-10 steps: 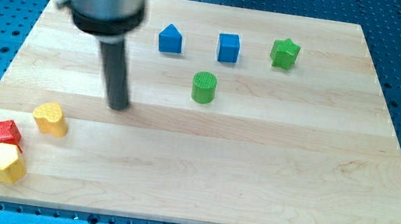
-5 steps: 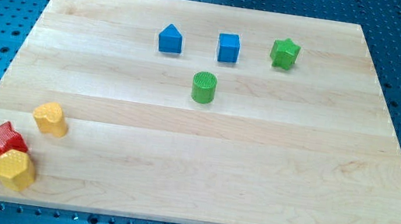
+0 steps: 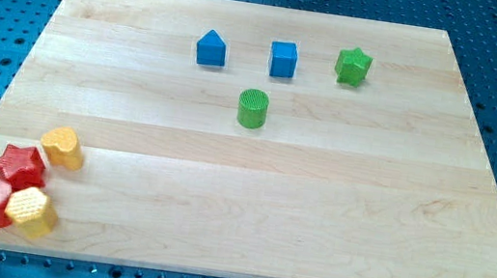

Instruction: Push the red circle parallel to the green circle

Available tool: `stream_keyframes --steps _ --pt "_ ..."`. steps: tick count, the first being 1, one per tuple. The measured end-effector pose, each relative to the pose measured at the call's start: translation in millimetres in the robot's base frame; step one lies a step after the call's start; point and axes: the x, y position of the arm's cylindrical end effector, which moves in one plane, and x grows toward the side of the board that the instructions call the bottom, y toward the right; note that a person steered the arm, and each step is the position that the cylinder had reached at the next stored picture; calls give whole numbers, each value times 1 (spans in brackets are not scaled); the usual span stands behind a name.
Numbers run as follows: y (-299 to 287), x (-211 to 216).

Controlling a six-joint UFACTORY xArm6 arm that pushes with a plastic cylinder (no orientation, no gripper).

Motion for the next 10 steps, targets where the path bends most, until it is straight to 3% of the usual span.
stream_keyframes --steps 3,6,7,8,9,10 --pt "32 -60" --pt "88 -79" --pt "132 -66" --pt "181 -82" --pt "210 -131" --pt "208 -140"
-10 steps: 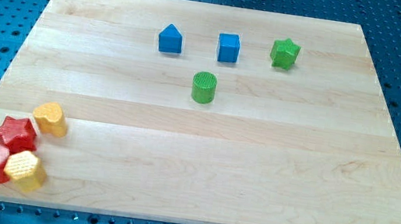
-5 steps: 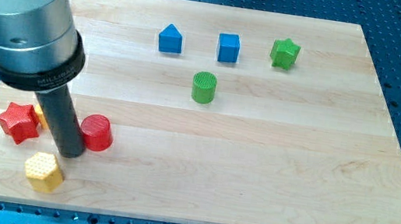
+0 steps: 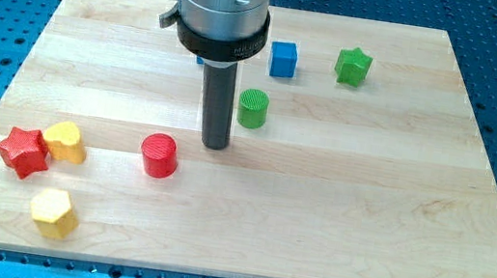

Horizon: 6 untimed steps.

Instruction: Push the red circle parallel to the green circle

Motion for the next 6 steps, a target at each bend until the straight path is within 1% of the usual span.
stream_keyframes --steps 1,2,3,4,5,6 --pt "-17 65" --pt "-71 120" --pt "-61 110" --pt "-57 46" --pt "-76 -5" --pt "-72 -5"
